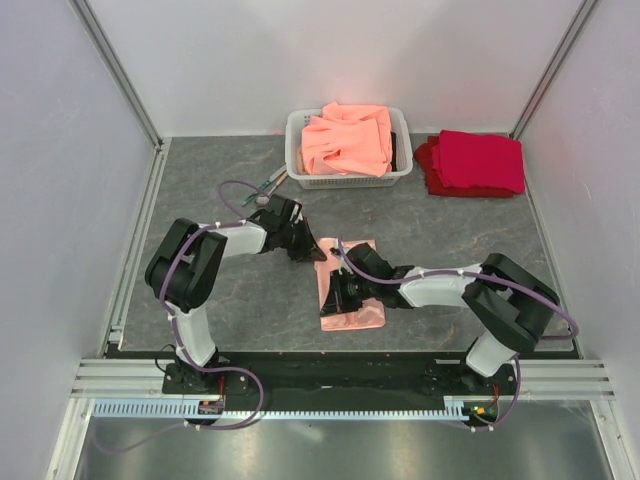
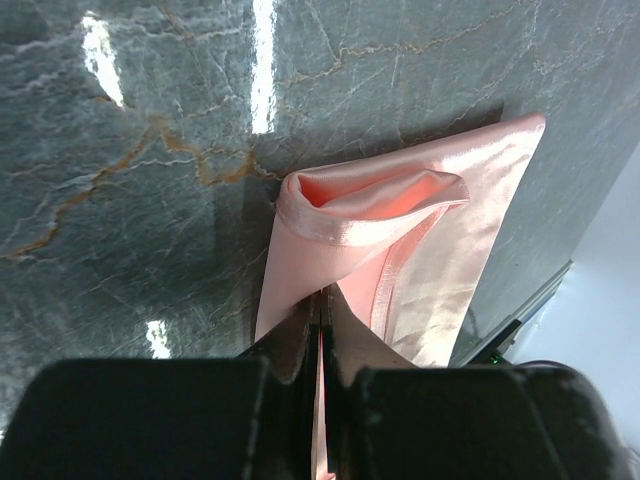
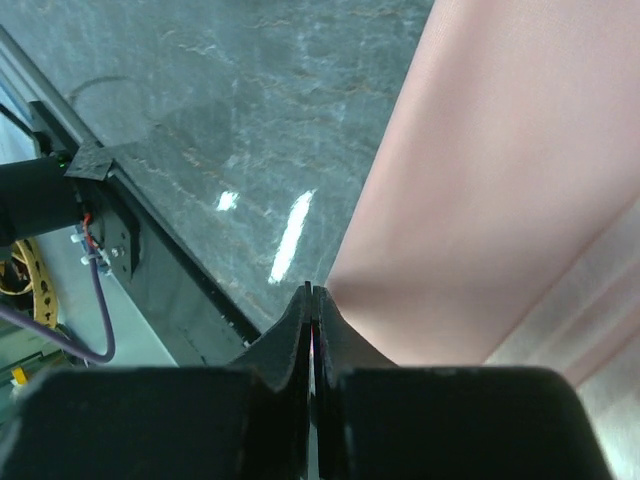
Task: Fold the napkin into a case and place the utensils inside
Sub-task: Smooth out the 2/3-rectangle-folded napkin at the center of the board, then pick up the 2/3-rectangle-folded napkin at the center of the board.
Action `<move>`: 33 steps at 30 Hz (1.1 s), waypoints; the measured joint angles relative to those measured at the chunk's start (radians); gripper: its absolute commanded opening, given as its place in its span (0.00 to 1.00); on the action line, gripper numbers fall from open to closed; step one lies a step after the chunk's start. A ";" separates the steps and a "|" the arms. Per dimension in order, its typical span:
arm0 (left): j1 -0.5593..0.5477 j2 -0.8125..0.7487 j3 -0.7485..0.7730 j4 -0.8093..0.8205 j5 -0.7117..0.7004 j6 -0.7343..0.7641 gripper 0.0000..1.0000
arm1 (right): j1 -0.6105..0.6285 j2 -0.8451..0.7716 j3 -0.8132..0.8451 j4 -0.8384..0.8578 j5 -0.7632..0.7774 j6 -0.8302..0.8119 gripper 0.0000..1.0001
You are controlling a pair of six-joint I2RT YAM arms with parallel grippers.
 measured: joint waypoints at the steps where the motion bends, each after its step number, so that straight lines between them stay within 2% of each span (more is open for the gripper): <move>1: 0.000 -0.003 0.000 -0.005 -0.003 0.004 0.05 | 0.002 -0.023 -0.010 -0.004 0.005 0.001 0.04; 5: 0.000 -0.021 0.000 -0.026 -0.007 0.014 0.09 | 0.014 -0.083 -0.051 0.013 0.013 0.017 0.03; 7: 0.000 -0.043 0.000 -0.032 -0.007 0.017 0.20 | 0.021 -0.088 -0.077 0.019 0.014 0.026 0.04; 10: -0.003 -0.108 -0.008 -0.033 -0.017 0.028 0.31 | 0.024 -0.129 -0.100 -0.039 0.046 0.030 0.11; 16: -0.047 -0.302 -0.042 -0.077 -0.055 0.061 0.36 | -0.053 -0.341 -0.099 -0.174 0.101 -0.006 0.27; 21: -0.161 -0.403 -0.089 -0.097 -0.112 0.080 0.40 | -0.286 -0.479 -0.128 -0.270 0.115 -0.071 0.41; 24: -0.253 -0.441 -0.131 -0.110 -0.167 0.082 0.45 | -0.369 -0.502 -0.169 -0.317 0.112 -0.100 0.47; 27: -0.355 -0.476 -0.172 -0.115 -0.233 0.086 0.52 | -0.417 -0.502 -0.217 -0.355 0.094 -0.125 0.51; 33: -0.529 -0.526 -0.211 -0.116 -0.357 0.099 0.59 | -0.447 -0.504 -0.285 -0.379 0.058 -0.146 0.53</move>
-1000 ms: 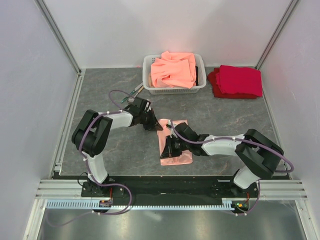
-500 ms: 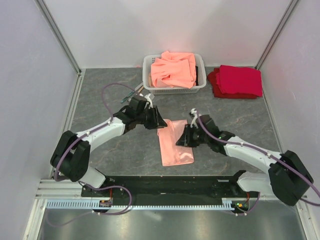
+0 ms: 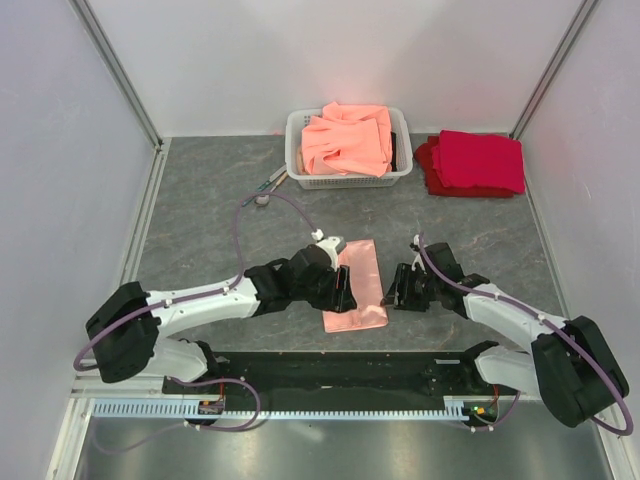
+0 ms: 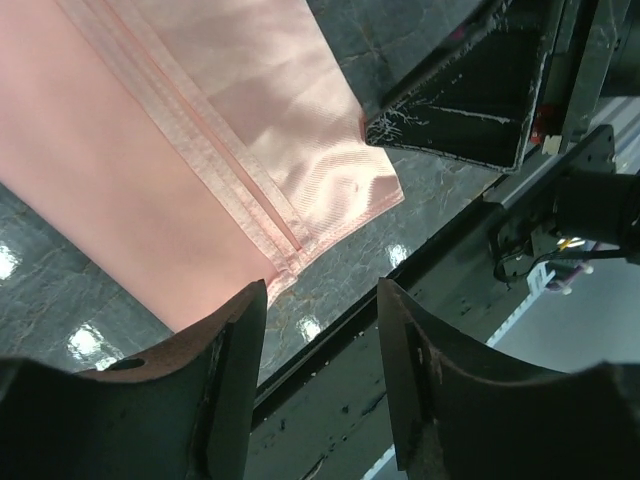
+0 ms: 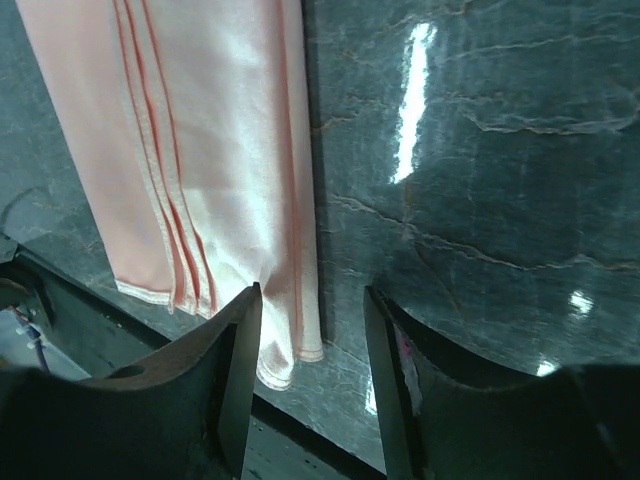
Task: Fold the napkin into a case and place the utensils inside
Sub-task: Pick up the 2/3-rectangle-folded napkin at the center of the board.
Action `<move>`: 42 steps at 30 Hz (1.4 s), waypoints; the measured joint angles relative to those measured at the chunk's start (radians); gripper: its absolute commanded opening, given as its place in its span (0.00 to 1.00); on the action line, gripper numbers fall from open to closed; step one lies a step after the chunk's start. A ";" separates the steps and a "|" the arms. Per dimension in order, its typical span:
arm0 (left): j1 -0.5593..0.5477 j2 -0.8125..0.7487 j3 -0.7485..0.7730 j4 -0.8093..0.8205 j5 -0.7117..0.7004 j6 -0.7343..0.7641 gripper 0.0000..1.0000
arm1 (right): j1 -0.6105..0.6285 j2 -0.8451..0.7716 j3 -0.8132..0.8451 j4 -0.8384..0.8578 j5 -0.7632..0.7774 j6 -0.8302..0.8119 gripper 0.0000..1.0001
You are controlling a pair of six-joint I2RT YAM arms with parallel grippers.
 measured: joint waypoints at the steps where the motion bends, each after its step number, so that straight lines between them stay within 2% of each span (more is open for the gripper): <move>1: -0.023 0.001 0.000 0.000 -0.018 0.002 0.59 | 0.000 -0.002 -0.005 0.010 -0.008 0.000 0.52; 3: -0.064 0.005 0.000 0.002 -0.053 0.006 0.61 | 0.000 -0.002 -0.022 0.043 -0.039 0.000 0.49; 7: -0.148 0.051 0.005 0.006 -0.109 0.013 0.62 | 0.000 0.006 -0.055 0.100 -0.089 0.006 0.29; 10: -0.205 0.111 0.032 -0.002 -0.148 0.023 0.65 | 0.000 0.006 -0.093 0.140 -0.126 0.031 0.23; 12: -0.235 0.148 0.067 -0.026 -0.185 0.030 0.67 | 0.001 0.000 -0.119 0.168 -0.154 0.058 0.22; 15: -0.273 0.206 0.138 -0.060 -0.251 0.039 0.68 | 0.003 -0.027 -0.158 0.196 -0.184 0.105 0.28; 16: -0.285 0.225 0.164 -0.074 -0.274 0.040 0.68 | 0.003 -0.042 -0.166 0.195 -0.188 0.117 0.36; 18: -0.307 0.267 0.224 -0.105 -0.322 0.042 0.68 | 0.005 -0.079 -0.169 0.180 -0.180 0.144 0.42; 22: -0.341 0.364 0.349 -0.176 -0.407 0.048 0.67 | -0.013 -0.150 -0.135 0.060 -0.068 0.178 0.60; 25: -0.362 0.440 0.441 -0.237 -0.461 0.051 0.65 | -0.063 -0.181 -0.096 -0.033 0.010 0.185 0.67; 29: -0.394 0.555 0.579 -0.332 -0.521 0.053 0.63 | -0.219 -0.221 -0.038 -0.142 0.066 0.155 0.69; 34: -0.407 0.650 0.682 -0.430 -0.548 0.050 0.58 | -0.358 -0.209 0.013 -0.203 0.061 0.092 0.70; 37: -0.407 0.698 0.738 -0.487 -0.557 0.047 0.56 | -0.402 -0.193 0.027 -0.222 0.051 0.056 0.70; 42: -0.407 0.764 0.795 -0.547 -0.558 0.042 0.51 | -0.408 -0.190 0.037 -0.248 0.048 0.019 0.70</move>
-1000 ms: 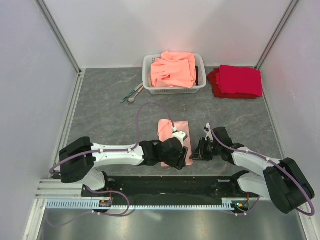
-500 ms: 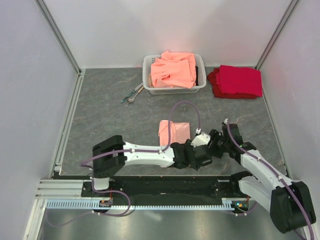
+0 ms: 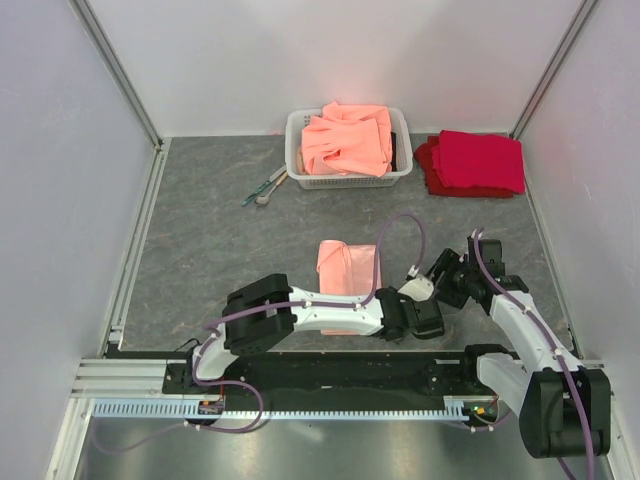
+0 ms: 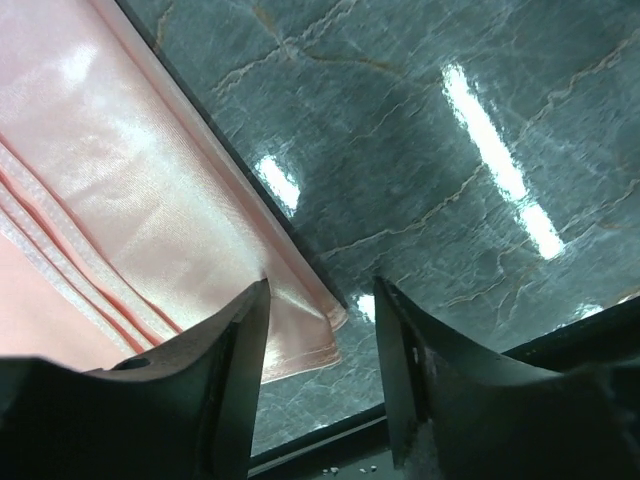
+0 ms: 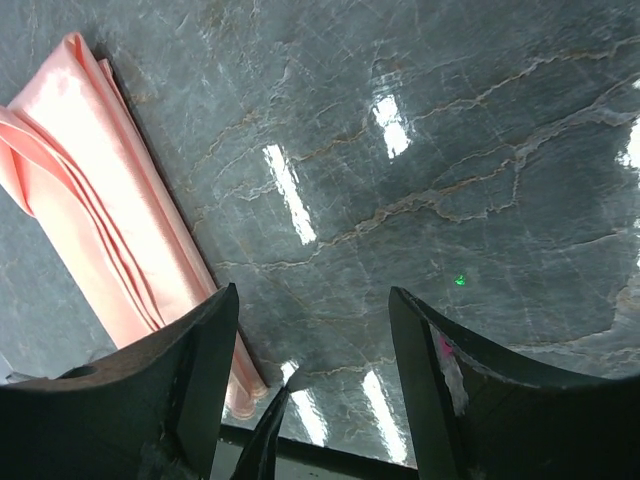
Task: Fold the napkin into a case and place the utensils inside
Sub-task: Pick up the 2/3-rectangle-folded napkin at the center of the board.
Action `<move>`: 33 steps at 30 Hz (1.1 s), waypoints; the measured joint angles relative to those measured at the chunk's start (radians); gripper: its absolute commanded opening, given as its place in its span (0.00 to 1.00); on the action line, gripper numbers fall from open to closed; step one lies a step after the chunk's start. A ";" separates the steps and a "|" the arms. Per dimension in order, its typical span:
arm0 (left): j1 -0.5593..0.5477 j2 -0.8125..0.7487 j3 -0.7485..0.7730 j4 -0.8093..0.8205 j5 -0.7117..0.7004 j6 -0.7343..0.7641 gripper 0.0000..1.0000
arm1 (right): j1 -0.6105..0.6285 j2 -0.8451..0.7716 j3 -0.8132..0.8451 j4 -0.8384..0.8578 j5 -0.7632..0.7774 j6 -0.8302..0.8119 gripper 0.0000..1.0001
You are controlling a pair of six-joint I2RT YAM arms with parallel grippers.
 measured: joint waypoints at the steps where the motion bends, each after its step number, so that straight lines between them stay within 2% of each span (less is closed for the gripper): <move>1: 0.000 0.010 0.006 -0.007 -0.001 -0.005 0.49 | 0.000 0.000 0.002 -0.003 0.000 -0.007 0.70; 3: -0.001 0.014 0.021 -0.023 -0.001 -0.010 0.45 | -0.002 0.000 0.003 -0.006 -0.001 -0.016 0.71; 6: -0.002 0.021 0.033 -0.037 0.000 -0.016 0.28 | -0.003 0.003 0.004 -0.006 -0.003 -0.027 0.71; 7: -0.002 0.021 0.034 -0.042 0.000 -0.018 0.14 | -0.003 0.007 0.004 -0.004 -0.010 -0.032 0.71; 10: -0.002 0.021 0.034 -0.050 0.000 -0.026 0.05 | -0.003 0.037 0.004 0.016 -0.043 -0.044 0.75; 13: -0.002 0.008 0.020 -0.047 -0.003 -0.029 0.02 | -0.003 0.064 -0.001 0.050 -0.101 -0.058 0.87; 16: -0.002 -0.055 -0.043 -0.043 -0.003 -0.031 0.02 | -0.001 0.058 -0.020 0.097 -0.159 -0.065 0.94; 19: 0.003 -0.157 -0.129 -0.043 0.008 -0.031 0.02 | 0.023 0.052 -0.033 0.154 -0.215 -0.062 0.94; 24: 0.019 -0.315 -0.230 -0.024 0.031 -0.040 0.02 | 0.137 0.124 -0.033 0.290 -0.266 -0.017 0.91; 28: 0.025 -0.351 -0.252 -0.006 0.039 -0.050 0.02 | 0.199 0.214 -0.034 0.393 -0.282 0.040 0.87; 33: 0.026 -0.351 -0.266 0.006 0.058 -0.054 0.02 | 0.279 0.306 -0.035 0.515 -0.283 0.109 0.77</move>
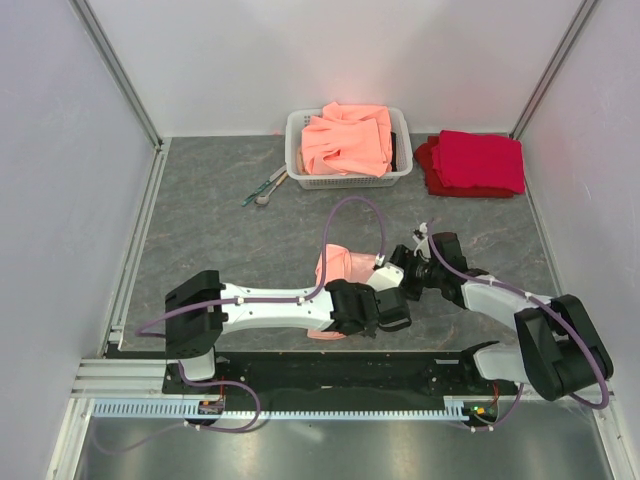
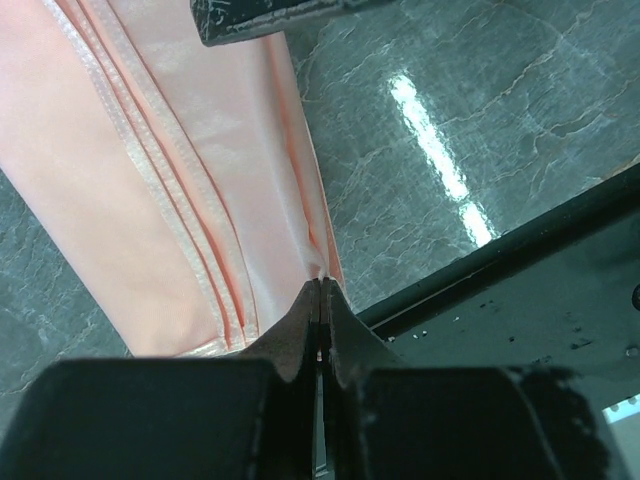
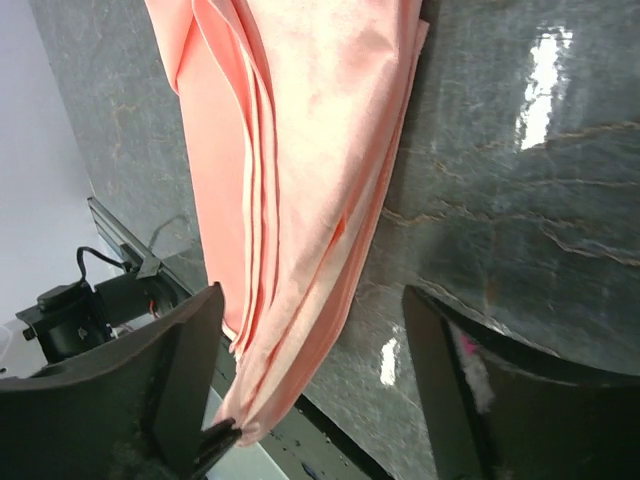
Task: Fold the napkin into a case and place the utensils inside
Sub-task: Pick up the 2/3-rectangle-folded napkin at the center of the board.
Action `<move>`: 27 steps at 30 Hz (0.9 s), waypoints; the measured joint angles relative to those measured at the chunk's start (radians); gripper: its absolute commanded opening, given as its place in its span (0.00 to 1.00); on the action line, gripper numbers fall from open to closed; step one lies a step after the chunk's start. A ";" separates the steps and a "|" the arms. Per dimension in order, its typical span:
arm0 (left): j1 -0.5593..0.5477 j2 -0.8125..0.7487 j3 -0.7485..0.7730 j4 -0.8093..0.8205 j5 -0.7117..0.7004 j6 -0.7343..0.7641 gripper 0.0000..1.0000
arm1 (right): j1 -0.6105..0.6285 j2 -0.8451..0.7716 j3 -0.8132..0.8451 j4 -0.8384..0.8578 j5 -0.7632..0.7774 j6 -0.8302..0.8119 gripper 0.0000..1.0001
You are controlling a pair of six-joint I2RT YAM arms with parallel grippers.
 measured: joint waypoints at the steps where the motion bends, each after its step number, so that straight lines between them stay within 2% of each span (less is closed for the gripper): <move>1: 0.000 0.000 0.000 0.001 0.002 0.000 0.02 | 0.008 0.011 -0.002 0.017 0.001 0.010 0.77; 9: 0.001 -0.001 0.000 0.004 0.007 0.000 0.02 | 0.074 0.024 -0.053 0.092 0.009 0.090 0.76; 15: 0.008 -0.001 -0.002 0.004 0.023 0.000 0.02 | 0.115 0.013 -0.087 0.132 0.016 0.153 0.78; 27: 0.011 -0.023 -0.008 0.012 0.035 0.000 0.02 | 0.257 -0.005 -0.163 0.259 0.038 0.302 0.78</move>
